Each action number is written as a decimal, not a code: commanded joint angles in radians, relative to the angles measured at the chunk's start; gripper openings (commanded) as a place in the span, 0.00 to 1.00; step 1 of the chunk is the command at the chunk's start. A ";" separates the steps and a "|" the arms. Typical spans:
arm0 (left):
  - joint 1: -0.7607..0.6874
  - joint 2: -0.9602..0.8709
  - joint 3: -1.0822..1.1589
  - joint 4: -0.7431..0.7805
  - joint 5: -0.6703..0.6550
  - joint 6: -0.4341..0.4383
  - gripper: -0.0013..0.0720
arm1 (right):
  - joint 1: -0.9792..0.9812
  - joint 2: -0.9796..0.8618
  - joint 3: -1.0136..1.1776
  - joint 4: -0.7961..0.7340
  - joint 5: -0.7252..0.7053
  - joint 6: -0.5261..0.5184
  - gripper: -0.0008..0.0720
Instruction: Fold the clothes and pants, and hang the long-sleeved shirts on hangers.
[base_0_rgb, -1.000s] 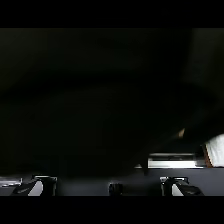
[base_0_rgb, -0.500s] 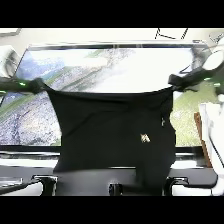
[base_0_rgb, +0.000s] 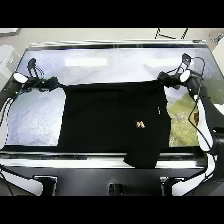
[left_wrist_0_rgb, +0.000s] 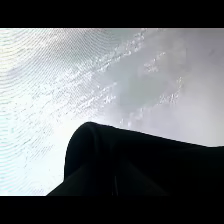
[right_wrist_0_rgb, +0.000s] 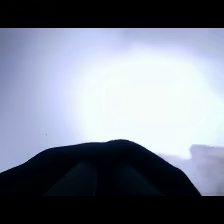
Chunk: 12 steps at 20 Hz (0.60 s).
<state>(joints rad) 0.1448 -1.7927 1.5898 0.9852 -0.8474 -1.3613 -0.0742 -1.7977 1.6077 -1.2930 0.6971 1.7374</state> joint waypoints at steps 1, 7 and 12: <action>-0.007 -0.042 0.025 0.003 -0.012 0.000 0.04 | 0.001 -0.037 -0.001 0.018 0.042 0.006 0.06; 0.064 0.088 0.045 0.142 -0.550 0.008 0.04 | -0.046 0.145 -0.001 -0.060 0.680 -0.059 0.06; 0.066 0.088 -0.162 0.160 -0.669 0.025 0.04 | -0.040 0.146 -0.183 -0.099 0.839 -0.031 0.06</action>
<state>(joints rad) 0.2043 -1.7138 1.5238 1.1225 -1.4097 -1.3495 -0.1131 -1.6627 1.5238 -1.3689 1.4158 1.6951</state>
